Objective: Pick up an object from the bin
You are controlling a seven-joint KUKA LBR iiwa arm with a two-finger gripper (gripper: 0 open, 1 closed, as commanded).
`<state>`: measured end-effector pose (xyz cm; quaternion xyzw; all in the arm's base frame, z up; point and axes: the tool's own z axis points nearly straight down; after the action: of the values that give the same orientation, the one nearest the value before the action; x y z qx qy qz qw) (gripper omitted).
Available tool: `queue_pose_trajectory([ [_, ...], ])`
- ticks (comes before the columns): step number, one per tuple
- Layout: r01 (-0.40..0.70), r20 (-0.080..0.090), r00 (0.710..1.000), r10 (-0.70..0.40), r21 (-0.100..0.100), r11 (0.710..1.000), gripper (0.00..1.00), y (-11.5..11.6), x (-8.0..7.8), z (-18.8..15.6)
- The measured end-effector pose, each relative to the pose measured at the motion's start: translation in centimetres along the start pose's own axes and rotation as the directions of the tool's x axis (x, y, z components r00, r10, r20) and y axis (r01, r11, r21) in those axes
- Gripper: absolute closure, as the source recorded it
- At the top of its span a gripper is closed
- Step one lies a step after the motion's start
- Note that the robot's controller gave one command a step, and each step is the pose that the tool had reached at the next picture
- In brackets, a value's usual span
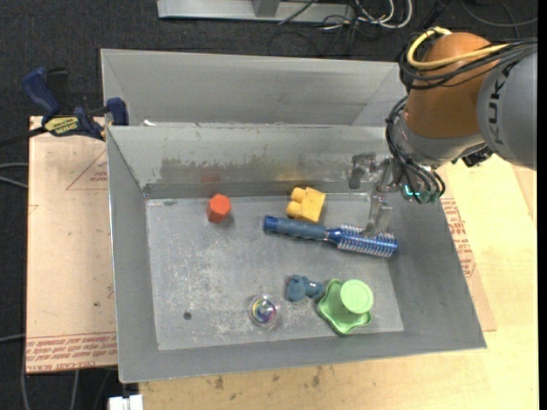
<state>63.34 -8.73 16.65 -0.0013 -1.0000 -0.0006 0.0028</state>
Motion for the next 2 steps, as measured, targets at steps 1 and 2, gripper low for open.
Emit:
queue_pose_trajectory([
  [1,-0.101,-0.001,0.995,0.101,-0.001,0.995,0.00,-3.11,6.69,8.41],
  [2,-0.096,0.008,0.995,0.096,0.000,0.995,1.00,-2.95,6.30,7.99],
])
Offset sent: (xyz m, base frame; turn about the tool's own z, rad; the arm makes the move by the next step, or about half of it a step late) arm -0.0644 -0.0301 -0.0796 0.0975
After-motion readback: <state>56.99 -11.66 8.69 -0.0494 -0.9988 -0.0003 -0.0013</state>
